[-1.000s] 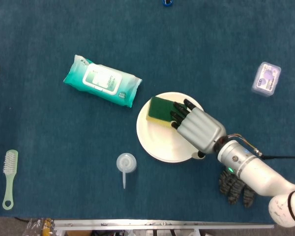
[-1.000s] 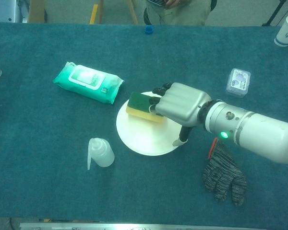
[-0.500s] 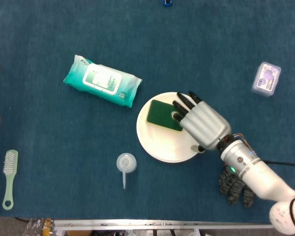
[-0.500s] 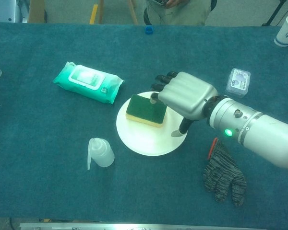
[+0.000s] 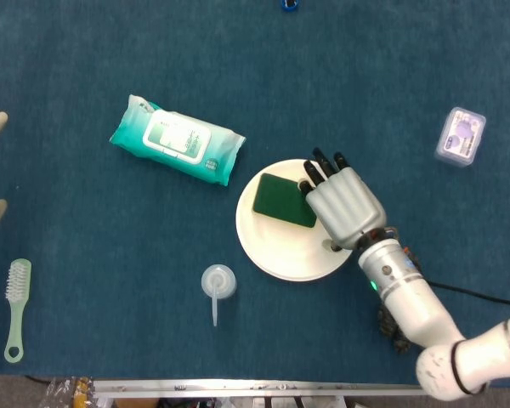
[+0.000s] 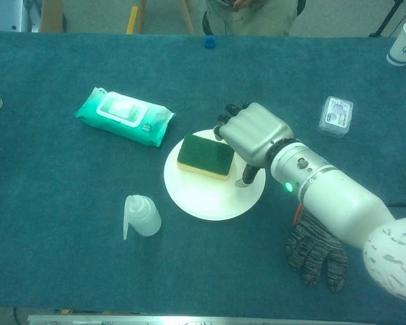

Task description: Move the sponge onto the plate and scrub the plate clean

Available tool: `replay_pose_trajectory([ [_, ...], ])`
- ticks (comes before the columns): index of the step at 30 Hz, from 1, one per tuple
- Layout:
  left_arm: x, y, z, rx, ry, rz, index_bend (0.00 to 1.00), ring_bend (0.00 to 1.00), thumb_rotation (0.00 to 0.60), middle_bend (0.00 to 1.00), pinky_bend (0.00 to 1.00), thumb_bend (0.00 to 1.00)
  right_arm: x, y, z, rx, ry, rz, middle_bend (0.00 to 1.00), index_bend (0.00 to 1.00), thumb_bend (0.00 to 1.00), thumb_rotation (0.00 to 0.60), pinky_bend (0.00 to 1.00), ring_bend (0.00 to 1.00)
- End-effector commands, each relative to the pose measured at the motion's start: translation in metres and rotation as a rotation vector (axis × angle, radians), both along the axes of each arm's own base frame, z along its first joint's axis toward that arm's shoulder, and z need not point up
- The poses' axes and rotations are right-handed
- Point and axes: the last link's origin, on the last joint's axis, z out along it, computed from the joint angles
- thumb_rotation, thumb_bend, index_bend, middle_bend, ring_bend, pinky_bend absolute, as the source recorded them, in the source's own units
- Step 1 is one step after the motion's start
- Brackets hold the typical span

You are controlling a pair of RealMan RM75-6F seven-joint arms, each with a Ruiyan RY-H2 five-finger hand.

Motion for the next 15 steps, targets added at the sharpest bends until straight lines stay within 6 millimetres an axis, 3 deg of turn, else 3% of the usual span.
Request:
replay_pose_trajectory([
  [1, -0.001, 0.000, 0.000, -0.003, 0.001, 0.001, 0.04, 0.00, 0.600, 0.02, 0.08, 0.21, 0.002, -0.003, -0.005, -0.011, 0.012, -0.018, 0.15, 0.25, 0.00, 0.422, 0.19, 0.01],
  [15, -0.003, 0.005, 0.000, -0.018, 0.017, -0.009, 0.04, 0.00, 0.600, 0.02, 0.08, 0.21, 0.011, -0.009, -0.021, -0.034, 0.018, -0.072, 0.15, 0.25, 0.00, 0.422, 0.19, 0.01],
])
